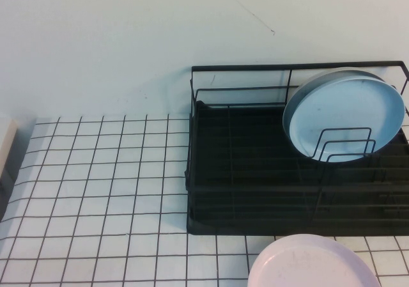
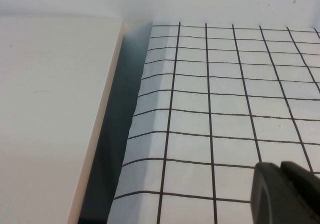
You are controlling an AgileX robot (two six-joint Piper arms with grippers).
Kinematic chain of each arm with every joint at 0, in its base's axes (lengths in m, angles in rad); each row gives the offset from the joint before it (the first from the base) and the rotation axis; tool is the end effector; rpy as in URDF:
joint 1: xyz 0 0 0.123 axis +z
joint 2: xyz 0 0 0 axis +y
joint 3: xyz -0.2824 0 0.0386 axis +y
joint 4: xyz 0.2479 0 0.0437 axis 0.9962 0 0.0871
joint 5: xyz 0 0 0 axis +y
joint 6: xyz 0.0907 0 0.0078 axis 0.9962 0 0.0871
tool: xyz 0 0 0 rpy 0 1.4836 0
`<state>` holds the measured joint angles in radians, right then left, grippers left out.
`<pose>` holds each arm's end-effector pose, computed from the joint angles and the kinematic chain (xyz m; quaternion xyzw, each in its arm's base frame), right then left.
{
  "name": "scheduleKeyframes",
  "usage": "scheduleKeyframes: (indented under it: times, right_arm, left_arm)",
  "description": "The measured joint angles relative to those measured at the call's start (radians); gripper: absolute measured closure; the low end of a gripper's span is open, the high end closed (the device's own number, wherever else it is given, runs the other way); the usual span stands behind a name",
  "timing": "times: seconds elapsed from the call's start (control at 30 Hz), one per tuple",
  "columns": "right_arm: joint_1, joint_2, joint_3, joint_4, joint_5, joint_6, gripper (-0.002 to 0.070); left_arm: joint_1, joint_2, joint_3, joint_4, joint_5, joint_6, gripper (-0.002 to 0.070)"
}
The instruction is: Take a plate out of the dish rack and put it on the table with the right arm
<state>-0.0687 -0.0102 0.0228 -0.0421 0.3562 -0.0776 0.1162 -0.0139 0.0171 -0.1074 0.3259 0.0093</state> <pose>0.0528 -0.0050 0.1739 -0.0149 0.7991 -0.0616 0.5978 0.0535 0.0031 0.1788 -0.0714 0.7834 -0.0062 0.6173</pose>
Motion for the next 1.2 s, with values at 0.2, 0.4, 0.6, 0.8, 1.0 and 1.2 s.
scheduleKeyframes:
  times: [0.2, 0.4, 0.6, 0.8, 1.0, 1.2]
  right_arm:
    - [0.000, 0.000, 0.000, 0.000, 0.000, 0.000, 0.0678]
    - [0.000, 0.000, 0.000, 0.000, 0.000, 0.000, 0.0678]
    - [0.000, 0.000, 0.000, 0.000, 0.000, 0.000, 0.0678]
    - [0.000, 0.000, 0.000, 0.026, -0.019, 0.051, 0.0678]
    - [0.000, 0.000, 0.006, 0.606, -0.139, 0.278, 0.0678]
    - [0.000, 0.000, 0.006, 0.725, -0.163, 0.144, 0.0678]
  left_arm:
    - [0.000, 0.000, 0.000, 0.000, 0.000, 0.000, 0.0678]
    - [0.000, 0.000, 0.000, 0.000, 0.000, 0.000, 0.0678]
    - [0.000, 0.000, 0.000, 0.000, 0.000, 0.000, 0.0678]
    - [0.000, 0.000, 0.000, 0.000, 0.000, 0.000, 0.0678]
    - [0.000, 0.000, 0.000, 0.000, 0.000, 0.000, 0.0678]
    - [0.000, 0.000, 0.000, 0.000, 0.000, 0.000, 0.0678]
